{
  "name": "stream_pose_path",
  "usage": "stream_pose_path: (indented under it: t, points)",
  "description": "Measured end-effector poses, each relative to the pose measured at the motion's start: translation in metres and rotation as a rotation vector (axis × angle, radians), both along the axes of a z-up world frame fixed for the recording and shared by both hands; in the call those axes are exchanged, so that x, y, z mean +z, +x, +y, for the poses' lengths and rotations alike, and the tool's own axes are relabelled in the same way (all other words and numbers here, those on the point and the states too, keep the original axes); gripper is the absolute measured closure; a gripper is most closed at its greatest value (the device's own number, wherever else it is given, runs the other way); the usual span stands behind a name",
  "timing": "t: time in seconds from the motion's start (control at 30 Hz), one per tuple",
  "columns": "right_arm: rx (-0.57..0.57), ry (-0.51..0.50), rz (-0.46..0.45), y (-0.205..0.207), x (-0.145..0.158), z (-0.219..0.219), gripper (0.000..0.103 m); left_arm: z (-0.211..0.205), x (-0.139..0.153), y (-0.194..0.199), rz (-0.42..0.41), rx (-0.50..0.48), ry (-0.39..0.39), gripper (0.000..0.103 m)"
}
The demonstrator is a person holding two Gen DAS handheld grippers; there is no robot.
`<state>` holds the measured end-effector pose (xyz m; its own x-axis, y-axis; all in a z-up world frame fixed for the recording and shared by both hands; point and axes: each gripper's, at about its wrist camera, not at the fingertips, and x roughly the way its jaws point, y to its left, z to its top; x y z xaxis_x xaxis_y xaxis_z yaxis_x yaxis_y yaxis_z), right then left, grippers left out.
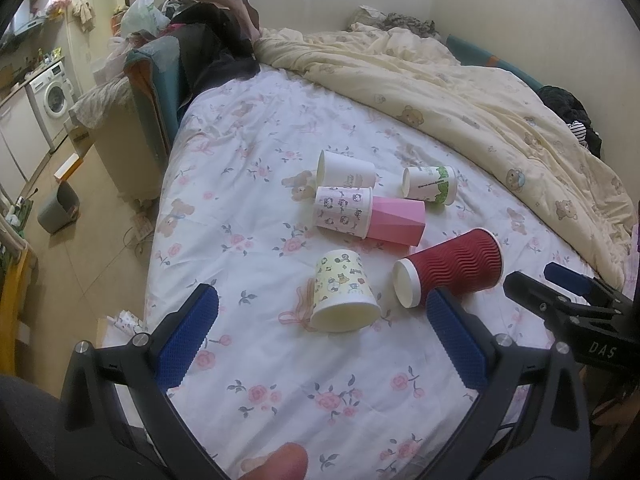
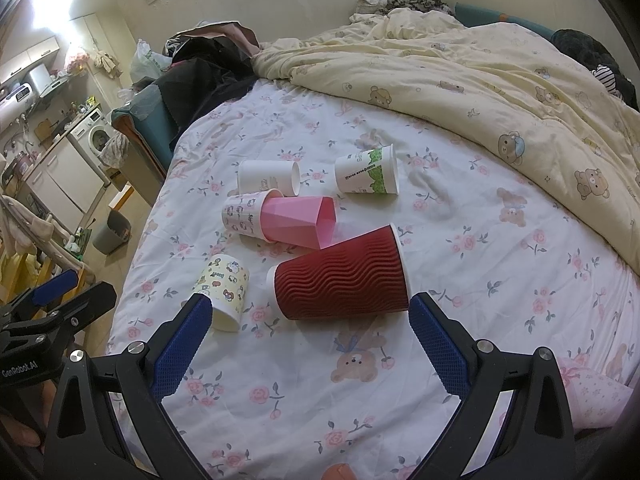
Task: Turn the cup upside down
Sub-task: 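Reach the left tool down and grasp the yellow cartoon-print cup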
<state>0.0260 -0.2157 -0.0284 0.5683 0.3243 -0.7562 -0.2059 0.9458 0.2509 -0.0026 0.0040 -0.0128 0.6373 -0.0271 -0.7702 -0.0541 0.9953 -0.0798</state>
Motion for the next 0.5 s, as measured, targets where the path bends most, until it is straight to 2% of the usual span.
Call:
stream_pose_path:
  t: [0.17, 0.37, 0.5]
  points:
    - [-0.006, 0.002, 0.004, -0.001, 0.0, 0.0, 0.002, -0.001, -0.002, 0.005, 0.033, -0.016, 0.012, 0.0]
    - [-0.041, -0.009, 0.028, 0.0, -0.004, -0.004, 0.002, 0.004, -0.013, 0.028, 0.173, -0.021, 0.008, 0.0]
    - [-0.059, -0.002, 0.058, 0.003, -0.009, -0.012, 0.002, 0.005, -0.017, 0.047, 0.238, -0.02, -0.007, 0.0]
